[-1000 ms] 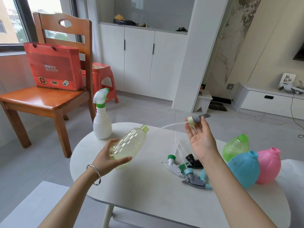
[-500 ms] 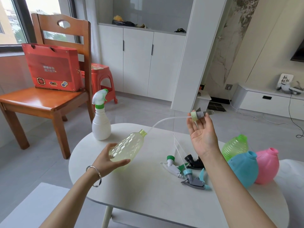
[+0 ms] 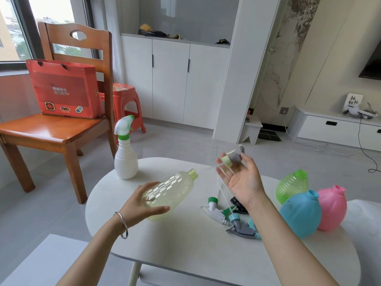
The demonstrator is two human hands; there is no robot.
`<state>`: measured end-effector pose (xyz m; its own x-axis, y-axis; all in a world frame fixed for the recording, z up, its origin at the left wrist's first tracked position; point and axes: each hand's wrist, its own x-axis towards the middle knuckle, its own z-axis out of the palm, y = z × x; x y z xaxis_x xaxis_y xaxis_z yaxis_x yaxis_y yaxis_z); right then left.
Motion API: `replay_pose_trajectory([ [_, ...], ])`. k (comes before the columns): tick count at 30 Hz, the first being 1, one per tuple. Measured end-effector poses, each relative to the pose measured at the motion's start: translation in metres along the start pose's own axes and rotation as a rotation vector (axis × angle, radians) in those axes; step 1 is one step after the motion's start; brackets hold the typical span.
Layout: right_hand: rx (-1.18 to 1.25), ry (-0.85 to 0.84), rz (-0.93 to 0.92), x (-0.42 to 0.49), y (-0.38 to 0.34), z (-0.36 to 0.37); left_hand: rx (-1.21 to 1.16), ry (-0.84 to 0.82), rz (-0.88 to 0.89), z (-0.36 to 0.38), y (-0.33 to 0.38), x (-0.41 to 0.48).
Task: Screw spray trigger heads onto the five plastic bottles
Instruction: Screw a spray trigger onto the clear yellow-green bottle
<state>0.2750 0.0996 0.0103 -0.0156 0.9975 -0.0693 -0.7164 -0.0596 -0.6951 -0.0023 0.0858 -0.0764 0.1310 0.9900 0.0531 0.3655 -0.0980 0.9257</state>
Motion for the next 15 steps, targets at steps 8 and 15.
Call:
replay_pose_trajectory([
  [8,-0.546,-0.047,-0.010,-0.006,0.018,-0.004,-0.256,-0.070,0.010,0.006,0.021,-0.003],
  [15,-0.682,-0.197,-0.057,-0.010,0.010,-0.006,-0.624,-0.033,-0.139,0.013,0.026,0.002],
])
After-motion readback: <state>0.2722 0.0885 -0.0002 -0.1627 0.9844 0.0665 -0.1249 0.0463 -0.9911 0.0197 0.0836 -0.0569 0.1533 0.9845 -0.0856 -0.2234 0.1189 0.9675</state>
